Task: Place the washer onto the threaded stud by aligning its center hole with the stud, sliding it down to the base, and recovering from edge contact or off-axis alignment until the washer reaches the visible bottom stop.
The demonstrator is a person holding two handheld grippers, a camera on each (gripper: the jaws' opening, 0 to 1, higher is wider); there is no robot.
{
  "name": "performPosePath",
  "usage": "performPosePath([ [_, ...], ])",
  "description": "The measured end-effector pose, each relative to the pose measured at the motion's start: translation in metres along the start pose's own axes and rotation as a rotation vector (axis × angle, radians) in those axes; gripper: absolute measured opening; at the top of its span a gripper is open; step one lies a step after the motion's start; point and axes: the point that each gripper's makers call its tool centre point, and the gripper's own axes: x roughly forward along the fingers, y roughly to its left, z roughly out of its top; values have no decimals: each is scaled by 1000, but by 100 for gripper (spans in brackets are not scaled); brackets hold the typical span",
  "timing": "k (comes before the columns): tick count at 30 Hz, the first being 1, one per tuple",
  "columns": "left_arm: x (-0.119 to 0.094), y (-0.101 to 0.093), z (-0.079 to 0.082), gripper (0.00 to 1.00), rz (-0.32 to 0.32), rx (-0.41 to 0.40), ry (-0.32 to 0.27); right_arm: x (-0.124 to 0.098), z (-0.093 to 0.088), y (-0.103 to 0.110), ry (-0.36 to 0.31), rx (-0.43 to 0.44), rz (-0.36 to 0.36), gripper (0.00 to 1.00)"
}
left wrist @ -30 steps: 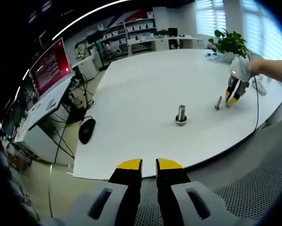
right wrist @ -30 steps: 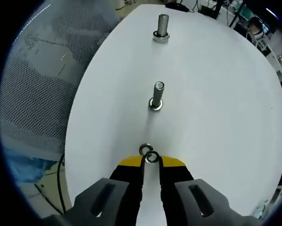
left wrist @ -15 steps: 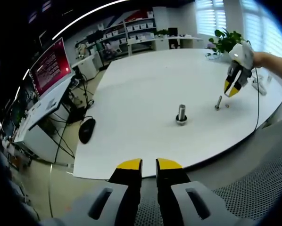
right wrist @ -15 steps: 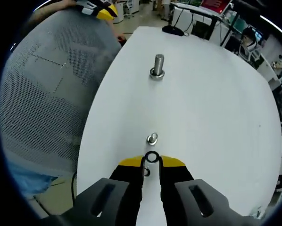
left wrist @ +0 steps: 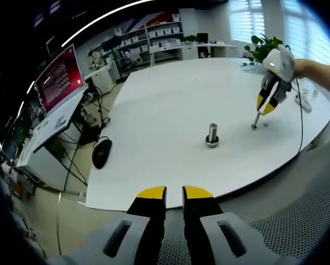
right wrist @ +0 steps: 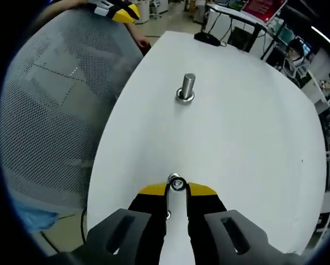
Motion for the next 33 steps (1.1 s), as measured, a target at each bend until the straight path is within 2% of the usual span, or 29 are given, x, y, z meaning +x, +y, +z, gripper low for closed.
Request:
performPosePath([
  [10, 0, 0, 1, 9, 0, -3, -8, 13, -4, 1, 45, -26, 15, 13],
  [16, 0, 0, 2, 9, 0, -5, -10, 30, -10, 1, 77, -27, 33, 13],
  [21, 0, 0, 2, 9, 1, -5, -10, 40, -13, 2, 79, -13, 45, 14],
  [23, 0, 0, 2, 9, 0, -5, -11, 41, -16, -1, 78, -23, 21, 17],
  [26, 0, 0, 2, 9, -1, -6, -14, 39, -24, 1, 85, 1, 32, 17],
  [33, 0, 1, 2, 9, -1, -7, -15, 39, -58, 13, 140, 38, 63, 17],
])
